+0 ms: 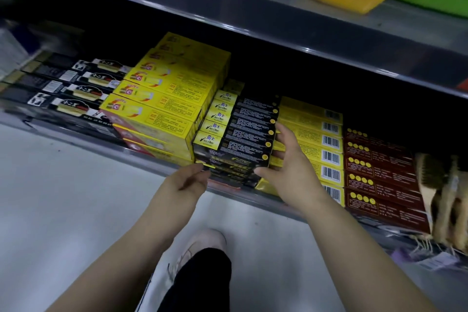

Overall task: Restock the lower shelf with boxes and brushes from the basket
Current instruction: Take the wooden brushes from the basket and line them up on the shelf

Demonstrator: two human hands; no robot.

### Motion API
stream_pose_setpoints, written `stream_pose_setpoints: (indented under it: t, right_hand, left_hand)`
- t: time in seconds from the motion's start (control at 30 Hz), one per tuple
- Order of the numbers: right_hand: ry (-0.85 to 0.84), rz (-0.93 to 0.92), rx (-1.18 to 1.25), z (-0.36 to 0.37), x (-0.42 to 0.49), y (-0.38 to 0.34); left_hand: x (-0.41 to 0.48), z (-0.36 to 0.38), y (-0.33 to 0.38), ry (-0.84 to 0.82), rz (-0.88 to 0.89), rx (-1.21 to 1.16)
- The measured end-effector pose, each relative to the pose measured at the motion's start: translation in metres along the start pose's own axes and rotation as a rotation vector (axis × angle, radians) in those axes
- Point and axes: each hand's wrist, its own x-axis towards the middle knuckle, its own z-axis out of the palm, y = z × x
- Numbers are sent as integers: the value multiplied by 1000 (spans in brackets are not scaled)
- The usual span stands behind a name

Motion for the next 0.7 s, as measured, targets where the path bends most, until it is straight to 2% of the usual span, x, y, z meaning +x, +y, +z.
stream_pose_setpoints:
  t: [0.33, 0.7]
  right_hand:
    - [10, -7, -21, 2, -4, -1]
    - [52, -15, -69, 8, -4, -5]
  left_hand:
    - [-2, 7, 3, -48, -89, -113]
    - [-6, 14, 11, -131, 32, -138]
